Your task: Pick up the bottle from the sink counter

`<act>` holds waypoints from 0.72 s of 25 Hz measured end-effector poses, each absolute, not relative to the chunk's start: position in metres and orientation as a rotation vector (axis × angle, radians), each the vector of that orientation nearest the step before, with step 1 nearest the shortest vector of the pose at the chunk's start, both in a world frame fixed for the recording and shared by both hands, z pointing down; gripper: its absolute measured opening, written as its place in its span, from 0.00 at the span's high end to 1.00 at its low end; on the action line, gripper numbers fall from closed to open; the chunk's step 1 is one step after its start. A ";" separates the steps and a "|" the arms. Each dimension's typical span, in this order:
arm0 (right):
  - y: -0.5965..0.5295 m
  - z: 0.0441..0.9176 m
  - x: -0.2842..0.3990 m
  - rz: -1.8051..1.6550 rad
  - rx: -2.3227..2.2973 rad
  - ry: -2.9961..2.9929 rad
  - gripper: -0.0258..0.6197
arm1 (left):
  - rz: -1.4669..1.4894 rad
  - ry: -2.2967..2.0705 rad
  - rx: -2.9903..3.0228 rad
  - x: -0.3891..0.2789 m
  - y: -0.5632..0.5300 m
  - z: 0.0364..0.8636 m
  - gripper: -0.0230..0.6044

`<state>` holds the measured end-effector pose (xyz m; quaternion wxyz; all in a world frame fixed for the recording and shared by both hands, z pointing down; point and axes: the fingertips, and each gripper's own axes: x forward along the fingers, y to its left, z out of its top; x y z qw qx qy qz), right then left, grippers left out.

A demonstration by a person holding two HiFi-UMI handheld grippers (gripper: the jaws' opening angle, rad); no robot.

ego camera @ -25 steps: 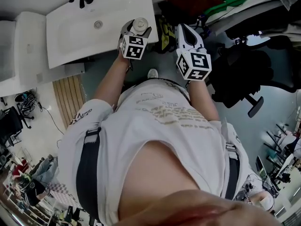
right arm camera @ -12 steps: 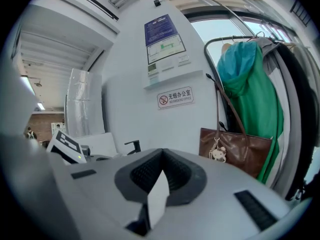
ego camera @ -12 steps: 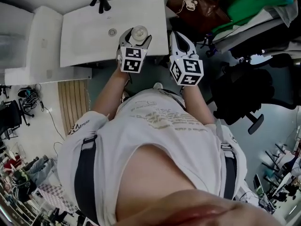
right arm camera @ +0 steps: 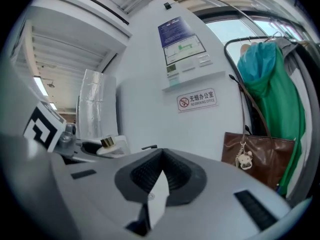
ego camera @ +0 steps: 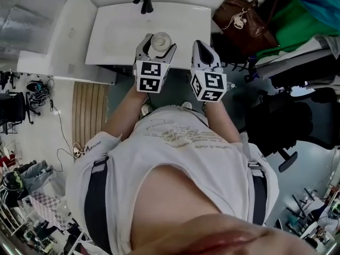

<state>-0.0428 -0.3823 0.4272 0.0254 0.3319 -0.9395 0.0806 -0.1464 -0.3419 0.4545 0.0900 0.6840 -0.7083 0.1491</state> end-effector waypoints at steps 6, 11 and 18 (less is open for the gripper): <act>-0.362 0.417 -0.081 0.211 0.937 -2.966 0.92 | 0.397 -2.183 1.963 -0.178 -0.309 0.445 0.41; -0.348 0.415 -0.103 0.107 0.876 -2.974 0.92 | 0.382 -2.232 1.882 -0.207 -0.292 0.453 0.41; -0.344 0.413 -0.117 0.123 0.849 -2.995 0.92 | 0.365 -2.249 1.842 -0.225 -0.282 0.455 0.41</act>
